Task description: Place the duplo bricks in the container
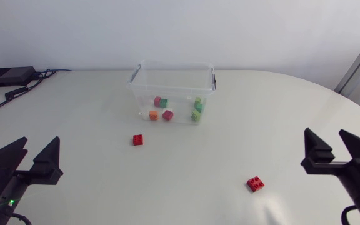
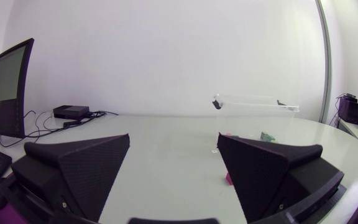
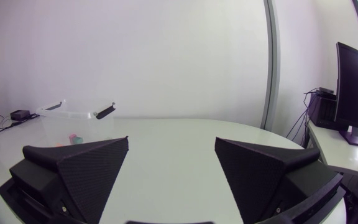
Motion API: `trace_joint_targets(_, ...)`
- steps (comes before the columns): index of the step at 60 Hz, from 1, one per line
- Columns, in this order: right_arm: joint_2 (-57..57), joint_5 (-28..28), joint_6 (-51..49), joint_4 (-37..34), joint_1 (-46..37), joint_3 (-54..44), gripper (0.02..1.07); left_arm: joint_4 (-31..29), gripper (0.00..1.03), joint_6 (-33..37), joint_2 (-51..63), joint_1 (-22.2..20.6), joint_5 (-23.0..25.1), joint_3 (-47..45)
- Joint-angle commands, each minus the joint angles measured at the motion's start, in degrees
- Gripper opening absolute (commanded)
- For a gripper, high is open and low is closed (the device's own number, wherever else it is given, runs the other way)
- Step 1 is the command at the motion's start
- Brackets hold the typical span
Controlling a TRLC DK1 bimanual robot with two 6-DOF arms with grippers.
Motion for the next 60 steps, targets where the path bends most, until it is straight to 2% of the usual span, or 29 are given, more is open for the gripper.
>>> trace_joint_targets(1,7.24,-0.32,0.46,-1.67,0.52,6.58,1.02,0.38,0.99,-0.8,-0.58,-0.1,-0.3,-0.99)
trace_joint_targets(15,22.27,-1.99,2.39,-13.53,2.81,19.94,1.02,0.03,0.98,0.16,-0.58,-1.59,-0.3,-0.47)
trace_joint_targets(22,30.53,-2.69,4.15,-20.92,2.81,25.13,1.02,-3.05,0.97,-0.1,0.3,-2.47,-0.3,3.14)
trace_joint_targets(28,36.68,-5.77,4.24,-25.75,2.46,28.29,1.02,-3.84,0.97,-0.8,5.92,-3.17,-0.3,6.83)
trace_joint_targets(34,43.36,-8.84,4.24,-30.94,1.84,31.81,1.02,-6.12,0.97,-2.47,17.7,-3.35,-0.3,14.21)
trace_joint_targets(39,46.88,-10.51,3.53,-34.45,1.58,33.65,1.02,-13.07,0.97,-4.85,31.76,-2.91,-0.39,23.79)
trace_joint_targets(46,49.16,-10.95,-1.48,-39.73,1.58,36.29,1.02,-22.82,0.97,-4.94,44.86,-3.52,-0.3,33.99)
trace_joint_targets(51,50.22,-13.24,-7.19,-42.71,0.52,36.29,1.02,-27.13,0.97,-4.23,53.47,-6.34,-0.21,39.7)
trace_joint_targets(60,52.68,-16.23,-10.53,-42.98,0.0,33.91,1.02,-32.84,0.97,-0.36,65.51,-11.61,-0.21,47.26)
